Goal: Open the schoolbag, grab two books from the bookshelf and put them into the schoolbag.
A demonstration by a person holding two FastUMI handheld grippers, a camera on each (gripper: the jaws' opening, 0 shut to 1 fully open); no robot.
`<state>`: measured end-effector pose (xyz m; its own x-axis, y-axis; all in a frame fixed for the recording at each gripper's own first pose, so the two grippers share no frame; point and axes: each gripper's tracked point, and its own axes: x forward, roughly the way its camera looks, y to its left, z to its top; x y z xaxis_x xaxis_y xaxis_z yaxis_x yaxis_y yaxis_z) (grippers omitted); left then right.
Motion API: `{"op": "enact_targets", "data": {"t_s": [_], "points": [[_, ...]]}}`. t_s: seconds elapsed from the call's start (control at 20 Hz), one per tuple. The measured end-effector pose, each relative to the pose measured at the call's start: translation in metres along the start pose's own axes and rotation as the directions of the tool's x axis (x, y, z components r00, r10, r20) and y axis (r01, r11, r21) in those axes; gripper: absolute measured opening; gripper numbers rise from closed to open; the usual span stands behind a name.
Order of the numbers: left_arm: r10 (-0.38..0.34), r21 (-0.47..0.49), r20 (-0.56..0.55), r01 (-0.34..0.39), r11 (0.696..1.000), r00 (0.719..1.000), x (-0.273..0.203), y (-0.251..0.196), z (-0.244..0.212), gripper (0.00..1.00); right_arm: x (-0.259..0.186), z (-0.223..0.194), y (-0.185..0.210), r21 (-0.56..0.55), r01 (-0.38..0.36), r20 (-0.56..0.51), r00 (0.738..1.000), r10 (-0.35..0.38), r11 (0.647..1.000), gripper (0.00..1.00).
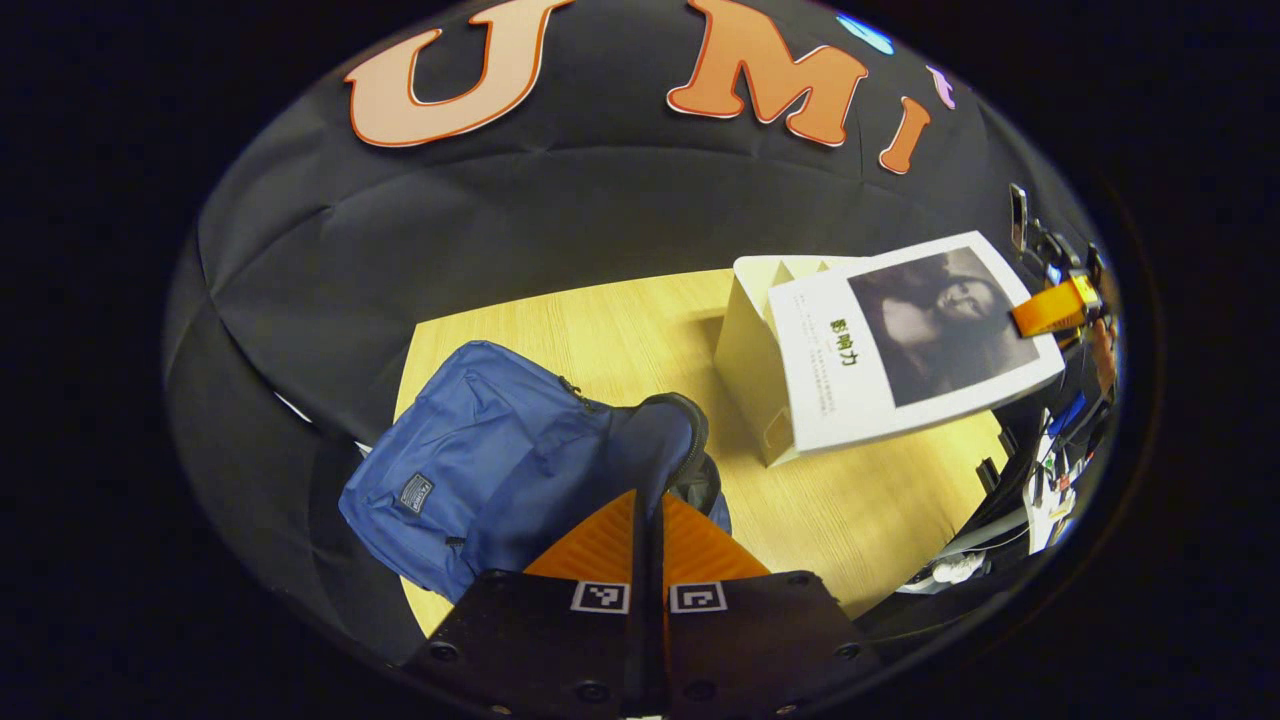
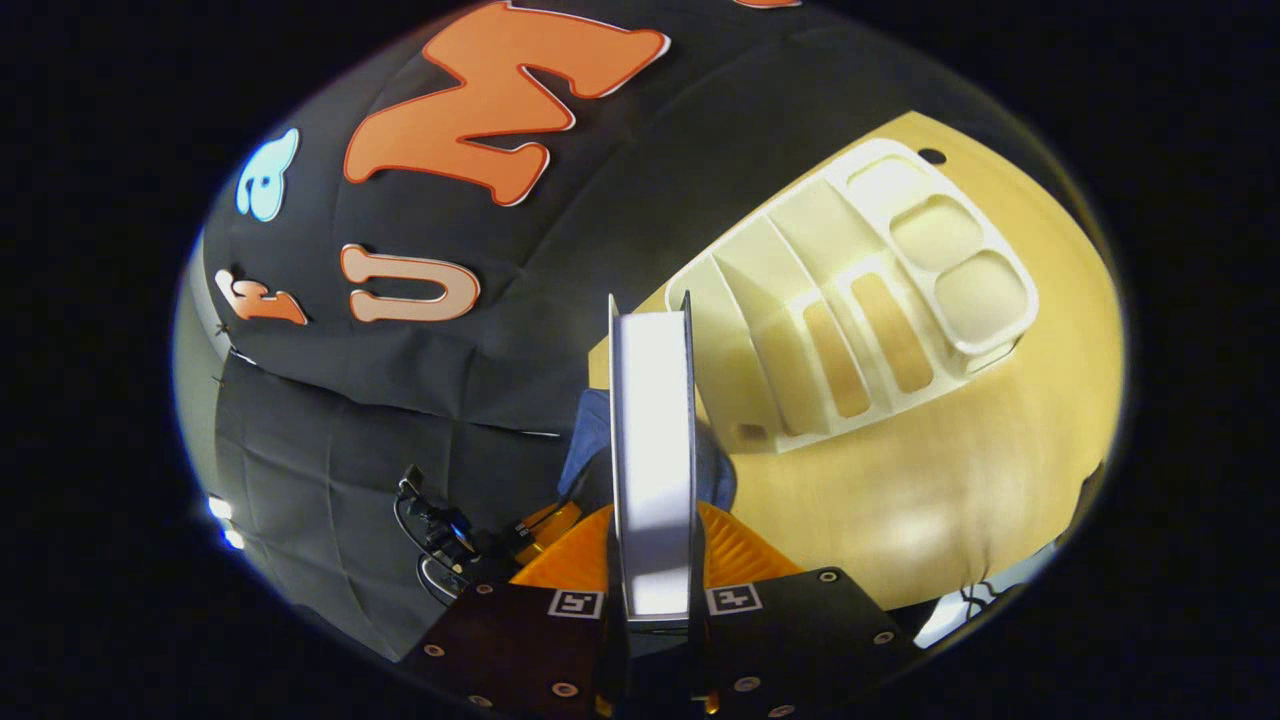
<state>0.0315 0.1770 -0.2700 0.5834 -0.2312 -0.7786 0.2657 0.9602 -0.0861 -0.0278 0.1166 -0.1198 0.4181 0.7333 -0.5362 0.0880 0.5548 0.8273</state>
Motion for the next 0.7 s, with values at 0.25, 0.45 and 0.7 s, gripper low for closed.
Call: {"op": "enact_targets", "data": {"t_s": [0.25,0.45,0.7], "points": [[-0.003,-0.019,0.014,0.003,1.000,1.000,-0.005,0.004,0.001,0.01,0.028,-0.035,-0.014,0.049,-0.043,-0.040,0.998,0.045,0.998,0.23],[0.000,-0.030,0.020,0.001,1.000,1.000,-0.007,0.004,0.004,0.01,0.051,-0.064,-0.012,0.050,-0.078,-0.060,0.995,0.081,0.996,0.22],[-0.001,-0.032,0.021,0.002,0.999,1.000,-0.010,0.004,0.005,0.01,0.085,-0.094,-0.010,0.086,-0.106,-0.075,0.991,0.113,0.991,0.22]]}}
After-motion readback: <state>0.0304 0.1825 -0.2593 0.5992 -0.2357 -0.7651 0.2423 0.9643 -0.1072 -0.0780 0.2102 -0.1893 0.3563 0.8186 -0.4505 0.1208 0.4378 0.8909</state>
